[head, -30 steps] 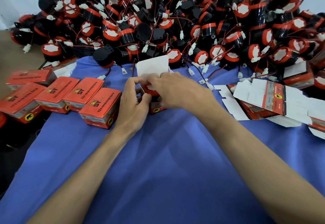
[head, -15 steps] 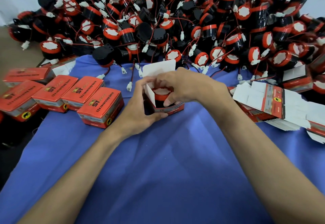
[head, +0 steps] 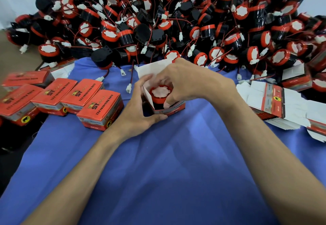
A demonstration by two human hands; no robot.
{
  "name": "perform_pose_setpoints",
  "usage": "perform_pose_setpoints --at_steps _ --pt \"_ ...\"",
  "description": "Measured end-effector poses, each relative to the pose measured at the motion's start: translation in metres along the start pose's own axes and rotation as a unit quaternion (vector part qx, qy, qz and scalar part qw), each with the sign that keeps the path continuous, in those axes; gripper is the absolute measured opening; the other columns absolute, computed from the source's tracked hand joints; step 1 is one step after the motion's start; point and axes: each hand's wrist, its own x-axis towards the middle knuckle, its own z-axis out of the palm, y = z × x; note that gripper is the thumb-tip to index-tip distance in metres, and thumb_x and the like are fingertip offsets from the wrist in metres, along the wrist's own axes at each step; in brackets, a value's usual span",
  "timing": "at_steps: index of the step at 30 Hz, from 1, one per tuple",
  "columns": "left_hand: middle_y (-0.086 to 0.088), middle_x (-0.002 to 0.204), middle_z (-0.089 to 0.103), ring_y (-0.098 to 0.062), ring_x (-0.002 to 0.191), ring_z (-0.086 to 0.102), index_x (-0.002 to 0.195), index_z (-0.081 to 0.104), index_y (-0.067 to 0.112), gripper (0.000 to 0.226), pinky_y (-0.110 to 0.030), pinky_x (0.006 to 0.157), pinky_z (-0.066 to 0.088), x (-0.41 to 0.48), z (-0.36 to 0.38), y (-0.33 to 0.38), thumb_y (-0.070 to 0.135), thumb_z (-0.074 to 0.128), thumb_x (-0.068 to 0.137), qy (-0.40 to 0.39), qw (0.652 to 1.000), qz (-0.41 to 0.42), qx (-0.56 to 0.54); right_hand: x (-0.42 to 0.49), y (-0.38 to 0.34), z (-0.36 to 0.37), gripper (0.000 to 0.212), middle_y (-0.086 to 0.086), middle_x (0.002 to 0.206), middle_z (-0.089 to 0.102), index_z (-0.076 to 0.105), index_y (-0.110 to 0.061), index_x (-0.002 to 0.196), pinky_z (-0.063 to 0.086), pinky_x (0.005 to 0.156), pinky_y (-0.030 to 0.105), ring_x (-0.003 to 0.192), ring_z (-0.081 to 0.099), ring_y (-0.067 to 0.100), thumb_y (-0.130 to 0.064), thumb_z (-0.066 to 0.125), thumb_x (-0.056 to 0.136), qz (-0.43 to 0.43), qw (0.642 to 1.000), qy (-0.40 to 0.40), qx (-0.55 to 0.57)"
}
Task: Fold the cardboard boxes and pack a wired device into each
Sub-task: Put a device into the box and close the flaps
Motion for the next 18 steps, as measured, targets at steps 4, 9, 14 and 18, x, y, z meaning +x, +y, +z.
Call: perform_pose_setpoints --at_steps 4,9,14,18 --pt "0.007 0.135 0.047 0.003 0.120 0.052 0.142 0.019 0.030 0.098 -0.014 0.095 0.045 0.002 -0.002 0.002 0.004 0.082 0.073 0.023 1.000 0.000 -0.002 0.000 -0.002 -0.003 0.060 -0.008 0.090 0.057 0.064 -0.031 0.122 0.049 0.078 0.032 0.097 0.049 0.015 -0.032 0.085 0.066 0.016 1.000 0.023 -0.001" --pt "0.030 0.122 0.047 0.007 0.114 0.053 0.132 0.021 0.042 0.104 -0.015 0.095 0.045 -0.001 0.009 0.004 0.019 0.093 0.060 0.042 0.998 0.023 0.047 0.007 -0.008 0.009 0.024 -0.010 0.078 0.057 0.062 -0.024 0.099 0.038 0.056 0.019 0.078 0.056 0.014 -0.037 0.071 0.081 0.018 0.998 -0.056 0.021" --pt "0.035 0.121 0.052 0.005 0.116 0.055 0.132 0.026 0.042 0.103 -0.012 0.092 0.045 -0.002 0.006 0.001 0.022 0.094 0.058 0.056 0.997 0.042 0.029 0.008 -0.007 0.008 0.026 -0.005 0.090 0.056 0.064 -0.023 0.103 0.055 0.073 0.029 0.083 0.069 0.019 -0.031 0.075 0.080 0.060 0.989 -0.060 0.122" --pt "0.035 0.121 0.053 0.004 0.114 0.056 0.130 0.029 0.046 0.100 -0.016 0.093 0.046 -0.003 0.005 0.003 0.031 0.094 0.055 0.063 0.996 0.039 0.042 0.011 -0.008 0.011 0.040 -0.001 0.103 0.063 0.067 -0.021 0.112 0.051 0.086 0.034 0.101 0.061 0.020 -0.036 0.077 0.077 0.082 0.992 -0.046 0.082"
